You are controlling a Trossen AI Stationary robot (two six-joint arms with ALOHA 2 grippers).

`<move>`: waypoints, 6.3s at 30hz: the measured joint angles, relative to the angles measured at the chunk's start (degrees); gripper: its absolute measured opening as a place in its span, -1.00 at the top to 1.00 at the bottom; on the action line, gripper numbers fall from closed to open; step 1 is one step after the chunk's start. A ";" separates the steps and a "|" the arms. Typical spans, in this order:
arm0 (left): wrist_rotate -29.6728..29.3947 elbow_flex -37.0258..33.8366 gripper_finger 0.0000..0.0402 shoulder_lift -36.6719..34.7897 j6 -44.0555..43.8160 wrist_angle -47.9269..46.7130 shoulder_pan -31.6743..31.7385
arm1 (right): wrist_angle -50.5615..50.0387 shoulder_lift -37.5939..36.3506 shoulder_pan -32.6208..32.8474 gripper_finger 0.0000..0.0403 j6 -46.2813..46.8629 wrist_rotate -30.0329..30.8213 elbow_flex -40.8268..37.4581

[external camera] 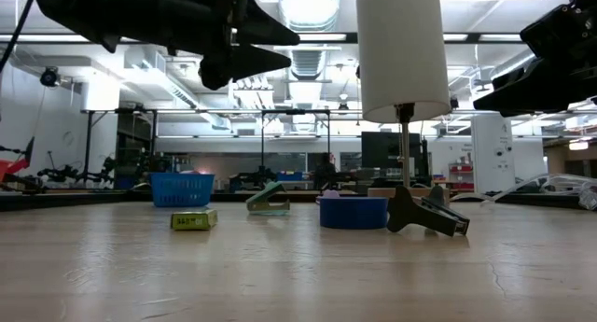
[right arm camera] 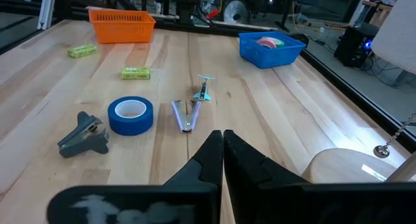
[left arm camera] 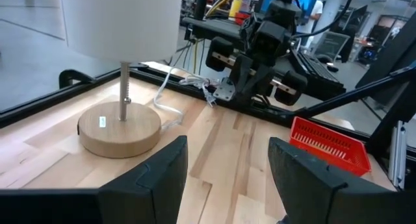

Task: Pick and place Stapler, Stapler remover, tape
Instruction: Put the blue tape into the blue basket

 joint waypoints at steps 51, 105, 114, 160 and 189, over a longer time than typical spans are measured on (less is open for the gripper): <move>19.99 19.14 -0.07 20.84 10.14 -20.63 -2.12 | 0.01 0.02 0.00 0.96 0.00 0.02 0.00; 18.64 26.99 0.79 25.91 8.82 -41.51 -2.80 | -0.03 0.00 0.01 0.96 -0.01 0.01 -0.01; 6.03 27.01 0.75 19.01 8.80 -56.13 -2.65 | 0.06 -0.01 0.01 0.96 0.00 0.00 0.00; -6.95 -2.75 0.75 -14.56 -3.19 -54.12 34.97 | 0.00 0.00 0.01 0.96 0.00 0.01 0.00; -3.34 -4.82 0.40 -14.69 2.86 -51.44 33.23 | 0.00 0.00 0.02 0.96 0.00 0.02 0.00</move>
